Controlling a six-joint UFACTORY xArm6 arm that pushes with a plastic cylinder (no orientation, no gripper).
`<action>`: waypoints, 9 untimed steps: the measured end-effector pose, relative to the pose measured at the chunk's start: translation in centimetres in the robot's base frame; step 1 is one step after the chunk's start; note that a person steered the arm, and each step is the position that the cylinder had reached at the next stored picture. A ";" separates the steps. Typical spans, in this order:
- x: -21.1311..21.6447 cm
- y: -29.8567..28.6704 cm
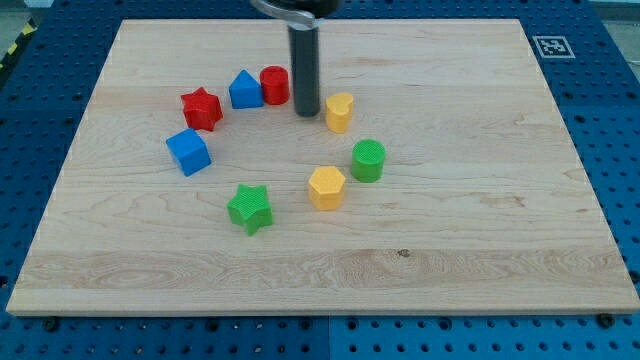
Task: Slide blue triangle up a bit
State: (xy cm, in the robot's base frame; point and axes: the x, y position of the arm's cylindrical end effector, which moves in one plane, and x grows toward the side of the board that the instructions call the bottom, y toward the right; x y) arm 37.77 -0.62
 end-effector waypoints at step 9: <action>-1.3 -11.3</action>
State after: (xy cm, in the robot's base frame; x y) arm 36.48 -11.89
